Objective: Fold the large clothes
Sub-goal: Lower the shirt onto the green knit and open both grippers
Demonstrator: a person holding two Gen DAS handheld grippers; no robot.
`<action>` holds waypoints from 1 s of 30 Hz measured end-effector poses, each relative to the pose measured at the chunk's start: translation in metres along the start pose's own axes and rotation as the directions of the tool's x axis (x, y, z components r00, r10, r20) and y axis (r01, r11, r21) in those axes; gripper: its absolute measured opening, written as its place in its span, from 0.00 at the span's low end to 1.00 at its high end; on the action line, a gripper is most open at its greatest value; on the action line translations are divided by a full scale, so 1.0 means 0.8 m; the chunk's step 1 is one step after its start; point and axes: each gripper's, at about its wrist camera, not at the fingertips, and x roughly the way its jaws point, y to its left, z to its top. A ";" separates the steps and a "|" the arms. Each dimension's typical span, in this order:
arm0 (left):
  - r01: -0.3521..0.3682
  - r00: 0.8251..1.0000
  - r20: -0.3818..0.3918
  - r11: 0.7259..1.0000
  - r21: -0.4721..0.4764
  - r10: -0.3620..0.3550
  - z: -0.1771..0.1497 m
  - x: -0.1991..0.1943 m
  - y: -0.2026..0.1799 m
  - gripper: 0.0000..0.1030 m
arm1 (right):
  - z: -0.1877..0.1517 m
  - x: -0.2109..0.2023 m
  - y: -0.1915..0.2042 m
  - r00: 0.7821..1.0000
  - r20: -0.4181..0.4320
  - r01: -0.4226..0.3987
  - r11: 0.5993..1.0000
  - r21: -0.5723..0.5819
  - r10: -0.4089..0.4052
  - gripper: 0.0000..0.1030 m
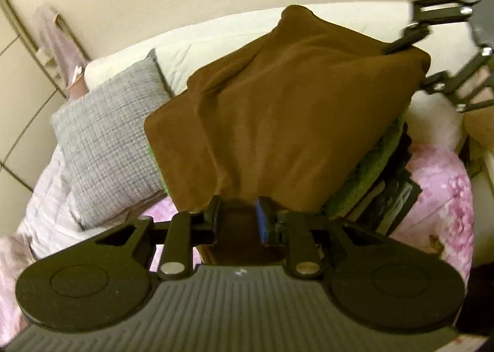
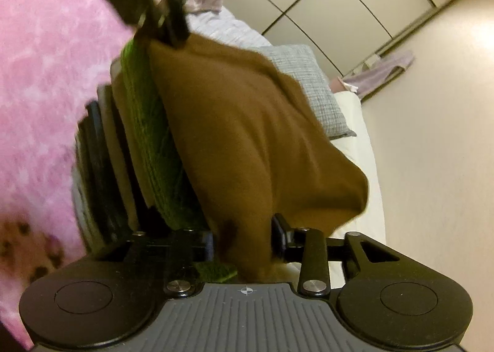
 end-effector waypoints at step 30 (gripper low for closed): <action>-0.012 0.996 0.081 0.976 -0.217 0.030 -0.022 -0.090 0.019 0.35 | 0.020 -0.081 -0.037 0.997 0.072 -0.048 0.742 0.668 -0.001 0.63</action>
